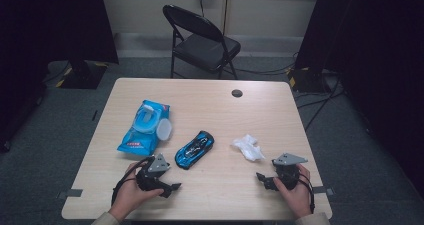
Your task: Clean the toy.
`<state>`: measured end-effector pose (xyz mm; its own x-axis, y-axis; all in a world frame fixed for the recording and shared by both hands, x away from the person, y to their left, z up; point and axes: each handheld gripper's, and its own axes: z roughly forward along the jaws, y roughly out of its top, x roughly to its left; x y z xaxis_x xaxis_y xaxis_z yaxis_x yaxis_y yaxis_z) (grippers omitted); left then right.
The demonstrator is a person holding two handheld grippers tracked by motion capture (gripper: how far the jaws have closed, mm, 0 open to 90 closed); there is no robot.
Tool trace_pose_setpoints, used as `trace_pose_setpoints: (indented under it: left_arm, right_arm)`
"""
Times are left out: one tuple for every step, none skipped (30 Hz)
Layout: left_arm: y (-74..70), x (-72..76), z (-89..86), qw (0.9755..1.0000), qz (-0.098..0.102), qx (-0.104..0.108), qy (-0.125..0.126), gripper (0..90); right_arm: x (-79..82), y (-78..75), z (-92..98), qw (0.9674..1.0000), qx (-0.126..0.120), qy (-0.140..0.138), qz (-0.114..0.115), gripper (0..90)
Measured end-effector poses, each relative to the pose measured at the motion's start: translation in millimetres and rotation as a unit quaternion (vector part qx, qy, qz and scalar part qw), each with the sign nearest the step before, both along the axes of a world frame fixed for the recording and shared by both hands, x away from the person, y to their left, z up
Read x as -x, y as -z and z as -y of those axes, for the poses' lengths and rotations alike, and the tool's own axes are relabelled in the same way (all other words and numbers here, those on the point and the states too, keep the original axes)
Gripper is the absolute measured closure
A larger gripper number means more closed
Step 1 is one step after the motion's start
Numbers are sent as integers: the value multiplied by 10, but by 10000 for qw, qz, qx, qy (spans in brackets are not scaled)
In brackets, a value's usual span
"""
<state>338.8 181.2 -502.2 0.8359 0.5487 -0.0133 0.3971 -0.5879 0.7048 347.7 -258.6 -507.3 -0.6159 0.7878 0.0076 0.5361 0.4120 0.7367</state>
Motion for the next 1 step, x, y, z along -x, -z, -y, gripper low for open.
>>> trace_pose_setpoints:
  left_arm:
    - [-1,-2,-2,10000,8,-5,10,157]
  right_arm:
    - [-1,0,1,10000,-2,-6,-1,172]
